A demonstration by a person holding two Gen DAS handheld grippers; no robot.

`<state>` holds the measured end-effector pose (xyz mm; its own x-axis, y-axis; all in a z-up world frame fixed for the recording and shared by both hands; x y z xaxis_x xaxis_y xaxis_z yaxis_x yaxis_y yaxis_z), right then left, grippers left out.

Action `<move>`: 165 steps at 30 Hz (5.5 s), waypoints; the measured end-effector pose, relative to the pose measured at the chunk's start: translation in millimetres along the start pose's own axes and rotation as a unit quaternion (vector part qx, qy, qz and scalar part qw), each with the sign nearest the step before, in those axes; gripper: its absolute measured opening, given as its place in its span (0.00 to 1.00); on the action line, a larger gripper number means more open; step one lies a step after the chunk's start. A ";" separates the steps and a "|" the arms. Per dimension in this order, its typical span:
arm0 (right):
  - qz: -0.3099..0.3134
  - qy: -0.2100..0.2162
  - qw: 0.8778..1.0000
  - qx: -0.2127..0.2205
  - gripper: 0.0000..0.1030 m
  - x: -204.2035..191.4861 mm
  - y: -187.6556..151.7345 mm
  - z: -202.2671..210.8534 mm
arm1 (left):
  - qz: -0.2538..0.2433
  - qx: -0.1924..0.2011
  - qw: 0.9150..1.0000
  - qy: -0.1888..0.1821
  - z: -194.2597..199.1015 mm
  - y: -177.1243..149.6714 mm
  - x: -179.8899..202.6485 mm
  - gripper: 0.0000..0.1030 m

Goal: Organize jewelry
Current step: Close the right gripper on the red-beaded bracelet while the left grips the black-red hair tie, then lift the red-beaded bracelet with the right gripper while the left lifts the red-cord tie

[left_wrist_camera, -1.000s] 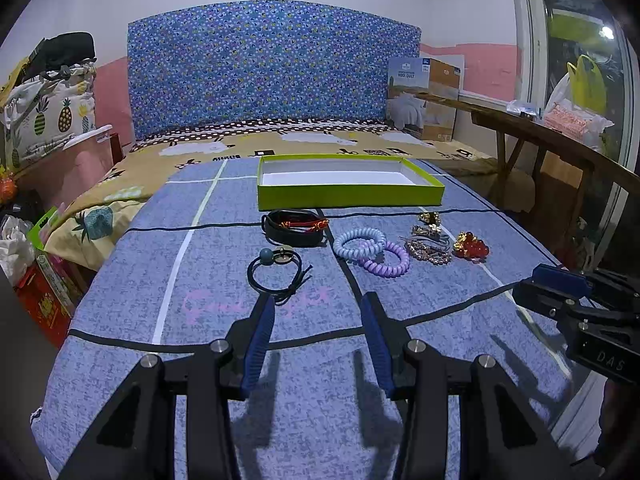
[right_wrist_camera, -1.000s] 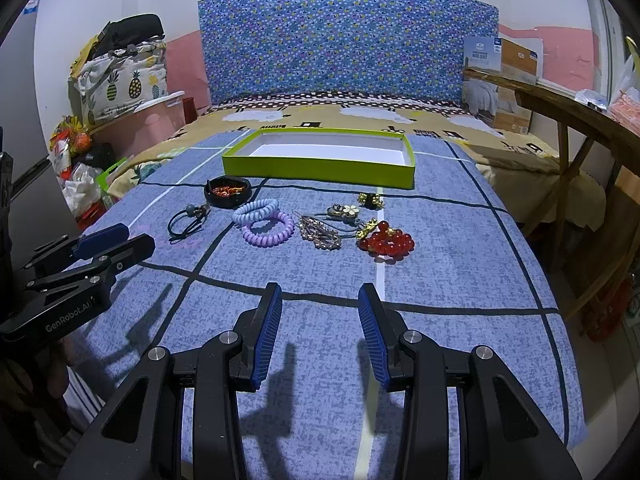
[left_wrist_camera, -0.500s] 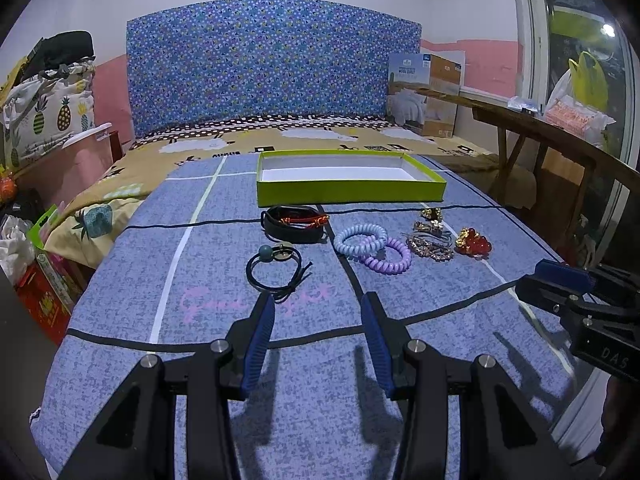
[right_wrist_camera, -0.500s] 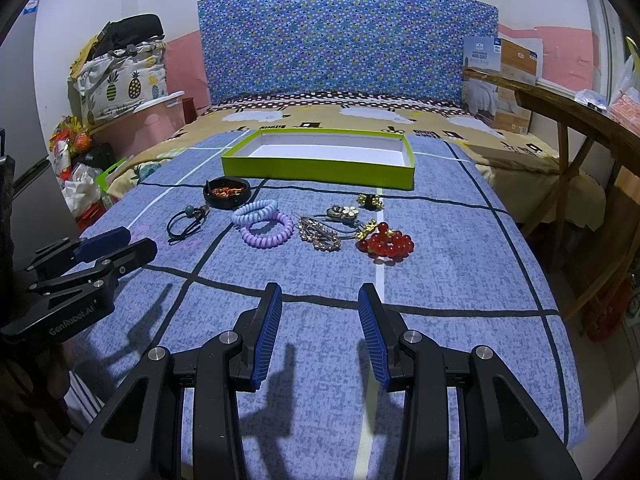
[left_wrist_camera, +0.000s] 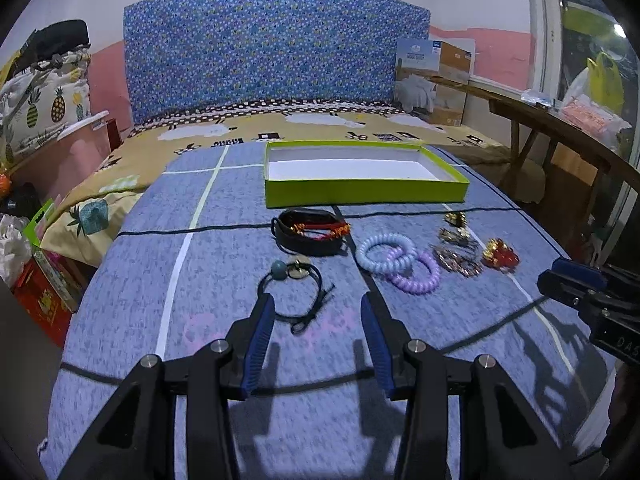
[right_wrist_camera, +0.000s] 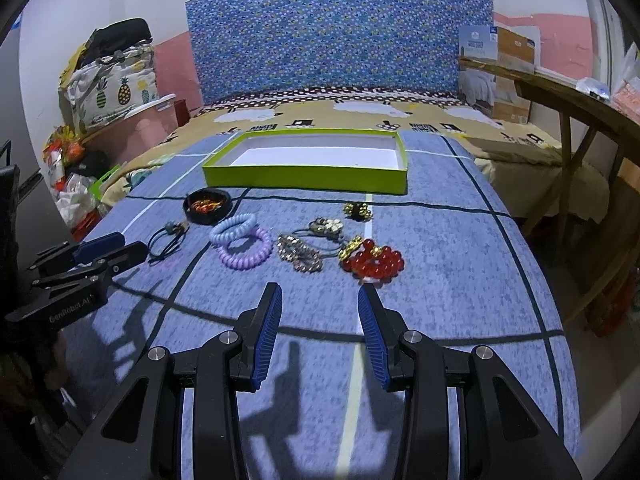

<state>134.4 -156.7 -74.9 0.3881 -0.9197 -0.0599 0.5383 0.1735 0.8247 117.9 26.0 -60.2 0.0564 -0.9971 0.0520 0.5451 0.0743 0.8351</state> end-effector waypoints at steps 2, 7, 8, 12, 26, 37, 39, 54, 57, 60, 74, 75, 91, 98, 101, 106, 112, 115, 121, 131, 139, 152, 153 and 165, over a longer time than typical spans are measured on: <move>-0.002 -0.003 1.000 -0.006 0.39 5.8 4.7 -7.3 | 0.000 -0.002 1.000 0.003 -5.5 6.3 -4.4 0.45; -0.016 -0.006 1.000 -0.023 0.39 21.5 10.7 -24.8 | 0.011 -0.021 1.000 0.001 -22.5 17.4 -14.2 0.45; -0.016 -0.007 0.999 -0.026 0.39 23.9 10.9 -27.9 | 0.012 -0.023 1.000 0.002 -25.9 19.7 -16.4 0.45; -0.021 -0.007 0.999 -0.044 0.39 35.7 10.9 -42.8 | 0.021 -0.039 0.999 0.003 -40.7 25.6 -26.9 0.45; -0.041 0.009 0.996 -0.077 0.39 53.7 9.5 -67.1 | 0.051 -0.095 0.994 -0.005 -94.6 38.5 -39.8 0.45; -0.026 0.013 0.996 -0.084 0.14 51.8 6.6 -70.9 | 0.024 -0.122 0.992 -0.014 -112.4 40.1 -34.4 0.17; -0.019 0.012 0.996 -0.083 0.13 50.5 6.4 -70.7 | 0.018 -0.123 0.992 -0.015 -110.9 39.8 -33.3 0.16; -0.018 0.010 0.997 -0.074 0.09 51.1 5.5 -68.5 | 0.012 -0.082 0.996 -0.023 -91.6 55.3 -39.5 0.08; -0.020 0.010 0.997 -0.072 0.09 50.3 5.5 -66.7 | 0.018 -0.070 0.997 -0.030 -82.7 60.9 -40.8 0.06; -0.020 0.010 0.997 -0.070 0.09 49.0 5.3 -65.8 | 0.025 -0.061 0.997 -0.038 -75.0 65.5 -43.4 0.05; -0.023 0.011 0.997 -0.069 0.09 45.9 1.7 -60.1 | 0.056 -0.034 0.997 -0.040 -46.0 77.9 -63.7 0.00; -0.024 0.011 0.997 -0.068 0.09 45.7 1.6 -59.4 | 0.056 -0.029 0.997 -0.039 -42.9 80.7 -64.4 0.00; -0.025 0.012 0.997 -0.069 0.09 41.9 0.0 -54.5 | 0.066 -0.058 0.996 -0.004 -65.3 67.2 -100.6 0.20; -0.023 0.011 0.997 -0.072 0.09 42.3 -1.0 -55.8 | 0.010 -0.090 0.996 -0.021 -98.7 62.0 -94.7 0.31; -0.023 0.010 0.997 -0.073 0.09 42.9 -1.2 -56.6 | -0.027 -0.108 0.993 -0.030 -111.1 58.3 -87.0 0.31; -0.025 0.009 0.997 -0.074 0.09 45.7 -2.0 -57.7 | -0.077 -0.134 0.988 -0.025 -123.3 51.3 -79.1 0.31; -0.024 0.009 0.997 -0.074 0.10 46.1 -2.1 -57.8 | -0.092 -0.144 0.985 -0.026 -125.8 47.5 -77.1 0.21; -0.023 0.009 0.997 -0.074 0.09 46.1 -1.5 -58.0 | -0.095 -0.144 0.985 -0.024 -123.5 45.7 -74.2 0.12; -0.024 0.010 0.997 -0.073 0.09 45.2 -1.2 -57.7 | -0.058 -0.116 0.991 -0.032 -105.8 55.0 -75.6 0.08; -0.024 0.011 0.997 -0.071 0.09 43.2 -2.8 -52.0 | -0.007 -0.064 0.997 -0.051 -68.2 75.3 -75.6 0.00; -0.026 0.013 0.997 -0.069 0.10 42.5 -2.6 -46.9 | -0.007 -0.065 0.995 -0.078 -58.1 66.7 -72.5 0.04; -0.026 0.013 0.997 -0.074 0.10 40.6 -5.5 -51.0 | 0.005 -0.093 0.995 -0.040 -67.2 29.0 -89.2 0.40; -0.025 0.013 0.997 -0.073 0.09 40.2 -5.5 -51.2 | 0.003 -0.091 0.995 -0.046 -67.8 29.7 -86.9 0.40; -0.026 0.013 0.997 -0.073 0.09 40.5 -4.9 -52.2 | -0.019 -0.088 0.995 -0.051 -63.8 27.8 -73.6 0.00</move>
<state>186.5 -176.4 -110.8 0.3753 -0.9196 -0.1165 0.6605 0.1771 0.7296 182.2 102.6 -75.8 -0.0478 -0.9953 0.0841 0.6843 0.0287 0.7287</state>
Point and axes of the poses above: each gripper's, at about its wrist camera, not at the fingertips, and z roughly against the way its jaws point, x to its right, y to its top, the point moved 10 cm from there along -z, roughly the way its jaws point, and after that the axes turned 5 degrees about x, right-handed, at the moved point
